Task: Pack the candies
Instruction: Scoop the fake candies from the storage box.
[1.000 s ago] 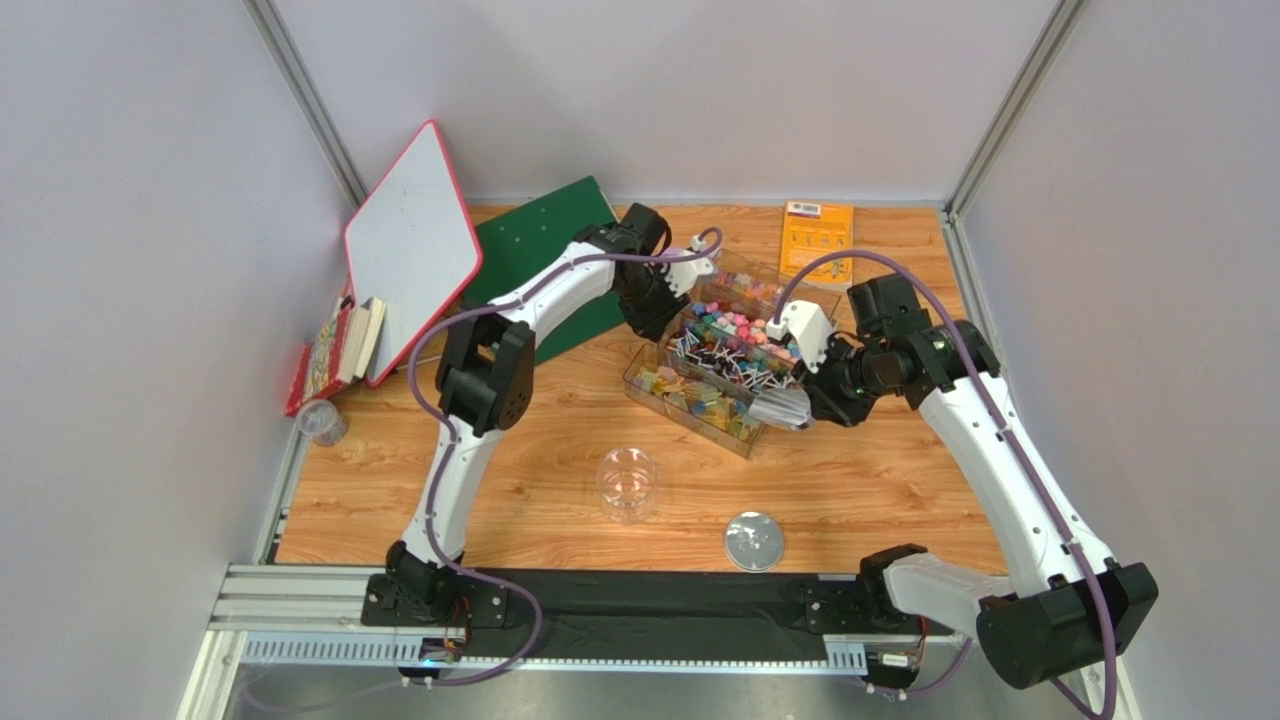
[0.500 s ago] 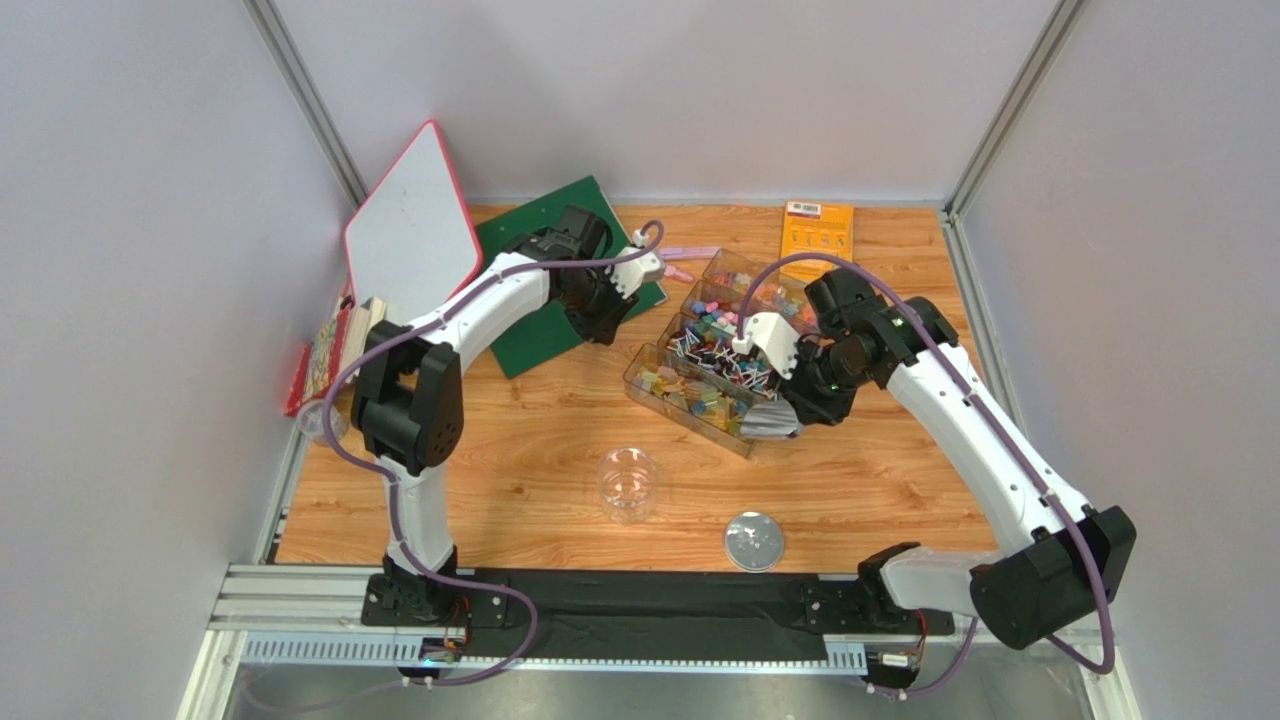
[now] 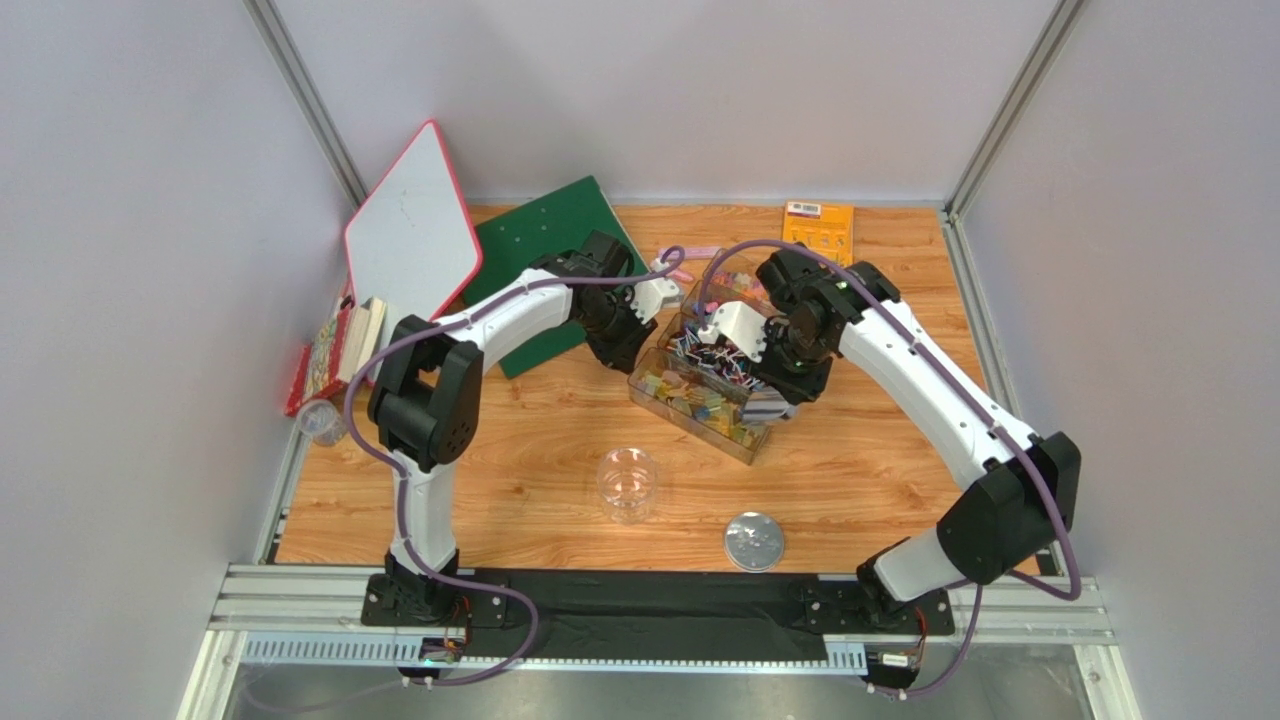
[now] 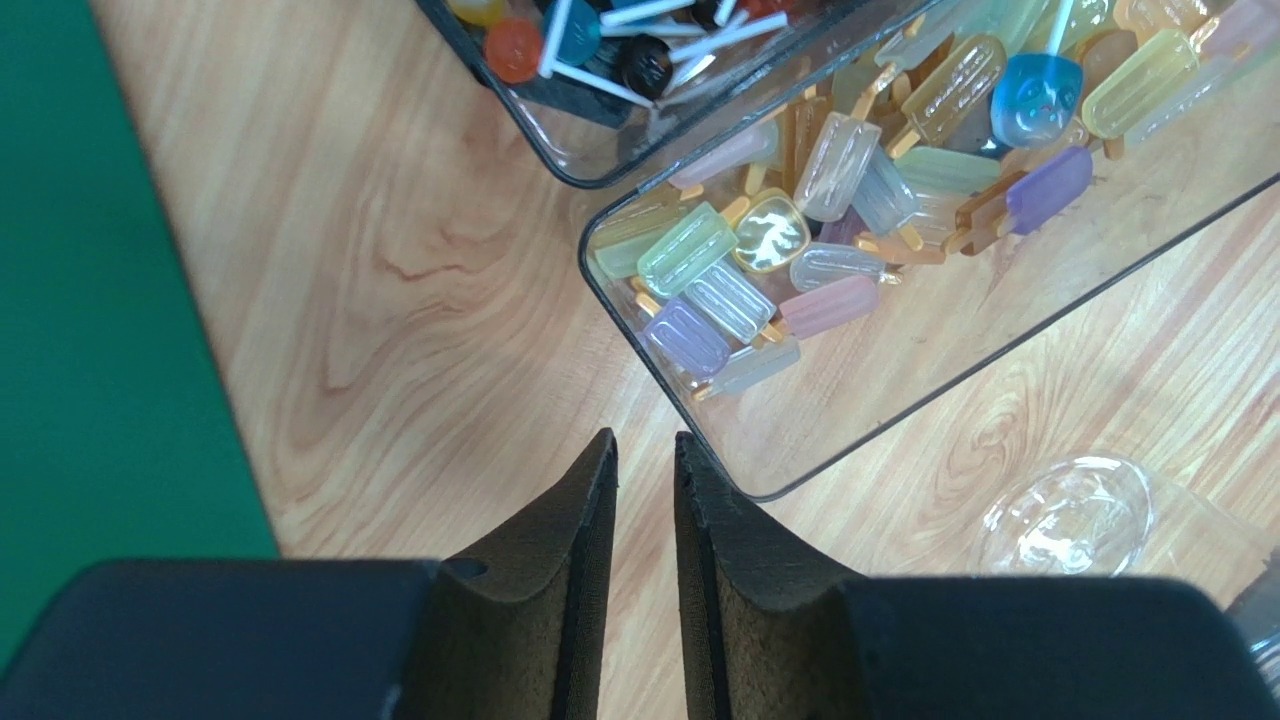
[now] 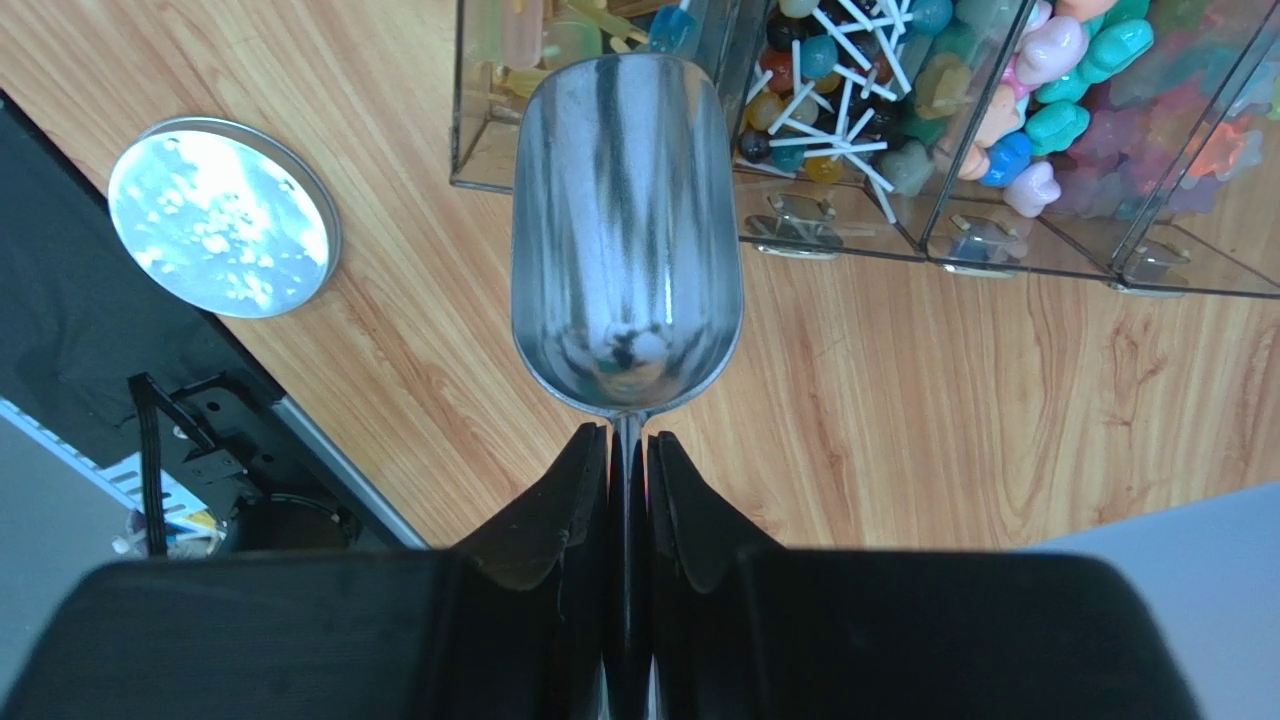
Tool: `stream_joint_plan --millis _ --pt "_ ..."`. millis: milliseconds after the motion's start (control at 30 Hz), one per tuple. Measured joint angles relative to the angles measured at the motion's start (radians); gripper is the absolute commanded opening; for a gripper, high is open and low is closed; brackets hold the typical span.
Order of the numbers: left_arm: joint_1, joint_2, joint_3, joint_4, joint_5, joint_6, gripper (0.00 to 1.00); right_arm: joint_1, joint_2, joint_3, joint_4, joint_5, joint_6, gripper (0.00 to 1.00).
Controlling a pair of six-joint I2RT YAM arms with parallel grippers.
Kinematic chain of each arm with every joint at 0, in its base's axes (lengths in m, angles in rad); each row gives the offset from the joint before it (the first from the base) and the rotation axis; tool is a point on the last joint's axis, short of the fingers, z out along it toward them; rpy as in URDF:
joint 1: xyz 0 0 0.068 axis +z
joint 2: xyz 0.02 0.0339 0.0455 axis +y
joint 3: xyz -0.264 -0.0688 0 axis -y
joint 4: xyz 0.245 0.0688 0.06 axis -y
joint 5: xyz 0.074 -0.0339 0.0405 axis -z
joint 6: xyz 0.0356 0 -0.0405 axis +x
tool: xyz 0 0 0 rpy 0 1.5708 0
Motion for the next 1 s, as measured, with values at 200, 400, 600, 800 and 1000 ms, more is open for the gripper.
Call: stream_joint_plan --millis 200,400,600,800,1000 --pt "-0.006 0.0 -0.055 0.02 0.027 -0.026 0.26 0.039 0.068 0.021 -0.009 0.076 0.006 0.0" --pt "-0.014 -0.012 -0.095 0.033 0.052 -0.058 0.26 0.087 0.084 0.022 -0.016 0.128 0.018 0.0" --pt "-0.014 -0.037 -0.105 0.04 0.06 -0.071 0.26 0.114 0.104 0.022 -0.016 0.164 0.022 0.0" --pt "-0.015 -0.092 -0.149 0.055 0.064 -0.088 0.27 0.138 0.139 0.021 -0.014 0.187 0.022 0.0" --pt "-0.021 -0.134 -0.193 0.055 0.07 -0.101 0.27 0.163 0.173 0.015 -0.011 0.208 0.022 0.0"
